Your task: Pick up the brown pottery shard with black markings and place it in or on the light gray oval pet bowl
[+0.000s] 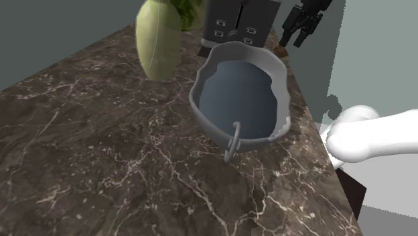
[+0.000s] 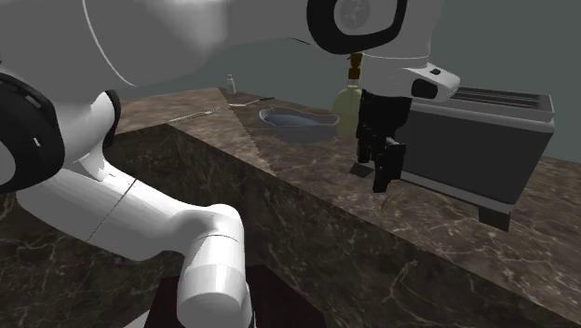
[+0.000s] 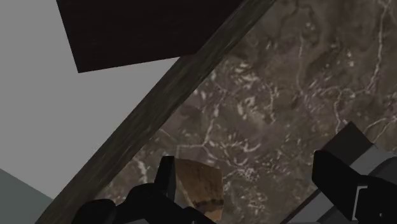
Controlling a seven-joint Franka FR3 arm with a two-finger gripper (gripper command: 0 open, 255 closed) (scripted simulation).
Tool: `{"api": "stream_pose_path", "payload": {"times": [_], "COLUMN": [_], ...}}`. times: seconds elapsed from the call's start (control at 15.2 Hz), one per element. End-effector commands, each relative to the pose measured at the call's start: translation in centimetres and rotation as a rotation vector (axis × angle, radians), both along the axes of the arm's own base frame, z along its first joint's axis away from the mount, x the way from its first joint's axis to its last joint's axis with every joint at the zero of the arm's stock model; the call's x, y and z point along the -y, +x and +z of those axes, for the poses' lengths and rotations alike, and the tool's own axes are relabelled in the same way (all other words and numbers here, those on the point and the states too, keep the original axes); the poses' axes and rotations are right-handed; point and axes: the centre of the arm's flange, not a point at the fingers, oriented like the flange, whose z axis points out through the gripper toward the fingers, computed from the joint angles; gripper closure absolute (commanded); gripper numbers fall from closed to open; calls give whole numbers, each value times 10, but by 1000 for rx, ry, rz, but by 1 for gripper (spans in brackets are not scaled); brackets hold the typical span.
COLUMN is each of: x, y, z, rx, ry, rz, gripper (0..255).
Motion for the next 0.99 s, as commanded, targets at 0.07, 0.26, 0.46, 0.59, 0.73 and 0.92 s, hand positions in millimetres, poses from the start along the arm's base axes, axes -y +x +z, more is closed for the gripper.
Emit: {"api": "stream_pose_path", "payload": {"times": [0.07,0.26,0.46,0.59,0.73,0.92], "x": [-25,-60,-55,-51,-48,-48], "y": [8,29,30,31,31,31], "z": [2,-7,-21,-31,-39,-39], "rx": [27,72,72,72,72,72], "ry": [-172,-457,-457,-457,-457,-457], "rz": [-140,-370,-370,-370,-370,-370], "gripper": [0,0,0,0,0,0]}}
